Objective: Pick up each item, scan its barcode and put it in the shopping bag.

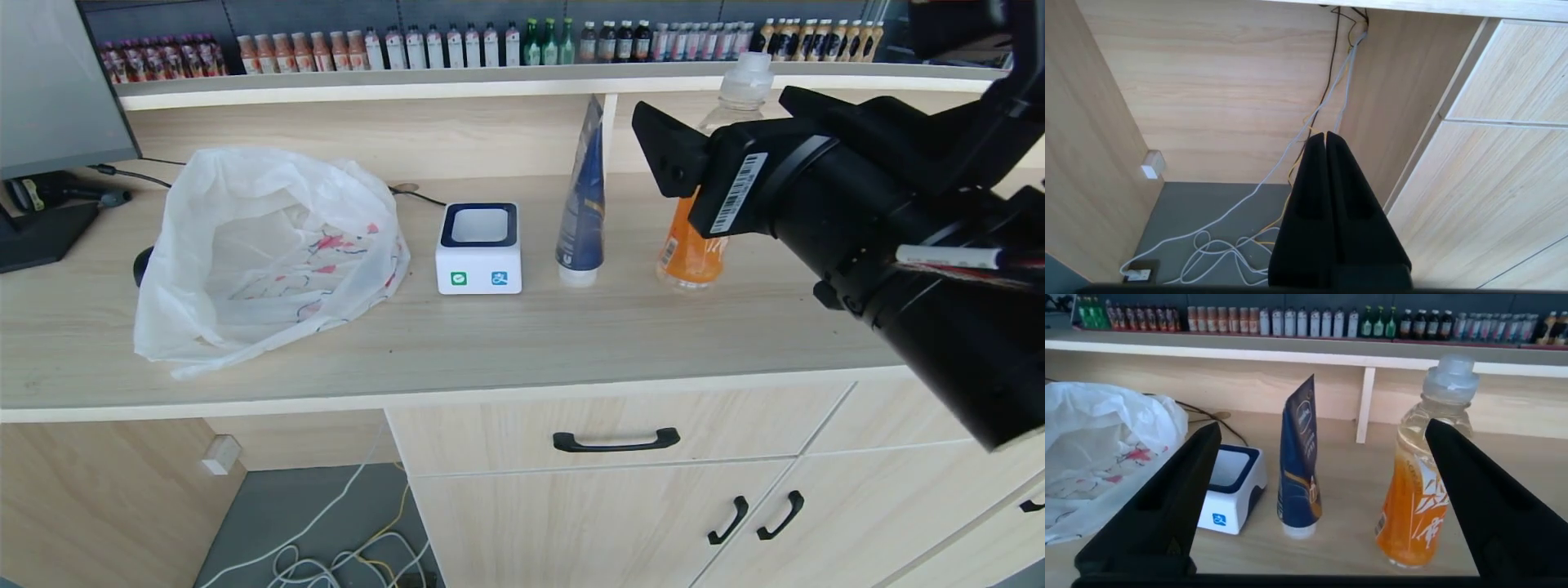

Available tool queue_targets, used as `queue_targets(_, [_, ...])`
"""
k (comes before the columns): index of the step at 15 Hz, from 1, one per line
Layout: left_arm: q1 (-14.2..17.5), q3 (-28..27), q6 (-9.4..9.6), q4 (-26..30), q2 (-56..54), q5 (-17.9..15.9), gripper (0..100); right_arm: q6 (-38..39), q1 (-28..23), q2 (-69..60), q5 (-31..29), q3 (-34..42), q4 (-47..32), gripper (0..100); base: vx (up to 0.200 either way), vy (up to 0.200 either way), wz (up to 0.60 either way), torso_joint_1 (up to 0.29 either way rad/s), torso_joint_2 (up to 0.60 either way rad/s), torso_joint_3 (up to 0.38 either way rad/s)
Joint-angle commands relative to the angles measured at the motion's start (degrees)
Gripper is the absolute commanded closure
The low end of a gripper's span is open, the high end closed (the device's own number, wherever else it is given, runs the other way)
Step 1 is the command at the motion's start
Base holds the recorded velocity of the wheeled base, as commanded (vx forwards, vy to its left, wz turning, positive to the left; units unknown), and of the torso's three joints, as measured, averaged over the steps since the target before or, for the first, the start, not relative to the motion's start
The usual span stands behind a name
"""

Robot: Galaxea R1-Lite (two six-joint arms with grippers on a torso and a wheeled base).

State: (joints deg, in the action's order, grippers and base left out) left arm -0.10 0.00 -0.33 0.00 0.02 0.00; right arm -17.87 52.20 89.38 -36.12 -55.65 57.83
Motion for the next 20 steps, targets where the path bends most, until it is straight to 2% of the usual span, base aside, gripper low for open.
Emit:
queue_targets(1, [0.0,0.0,-0.02,0.0,0.0,0.0,100,1.2,-1.0,2.2,0.8,-1.0,0.0,0,0.0,0.0,0.0,0.0,0.0,0.0])
queue_targets(4, [0.0,0.0,-0.02,0.0,0.0,0.0,100,2.4,-1.0,5.5,1.6,-4.5,-0.1,0,0.0,0.0,0.0,0.0,0.0,0.0])
queue_targets(7, [0.0,0.0,-0.02,0.0,0.0,0.0,100,5.0,-1.4,10.0,5.0,-8.4,-0.3,0,0.0,0.0,0.0,0.0,0.0,0.0])
queue_targets(11, [0.0,0.0,-0.02,0.0,0.0,0.0,100,8.6,-5.1,13.0,6.3,-14.6,-2.4,0,0.0,0.0,0.0,0.0,0.0,0.0])
queue_targets(13, [0.0,0.0,-0.02,0.0,0.0,0.0,100,8.6,-6.7,14.0,6.3,-18.2,-5.7,0,0.0,0.0,0.0,0.0,0.0,0.0])
queue_targets(18, [0.0,0.0,-0.02,0.0,0.0,0.0,100,8.7,-6.7,19.2,6.4,-23.9,-6.6,0,0.0,0.0,0.0,0.0,0.0,0.0])
queue_targets(19, [0.0,0.0,-0.02,0.0,0.0,0.0,100,8.7,-6.8,22.8,6.4,-29.3,-7.5,0,0.0,0.0,0.0,0.0,0.0,0.0])
queue_targets(20, [0.0,0.0,-0.02,0.0,0.0,0.0,100,8.7,-6.9,23.7,6.2,-31.2,-8.5,0,0.0,0.0,0.0,0.0,0.0,0.0])
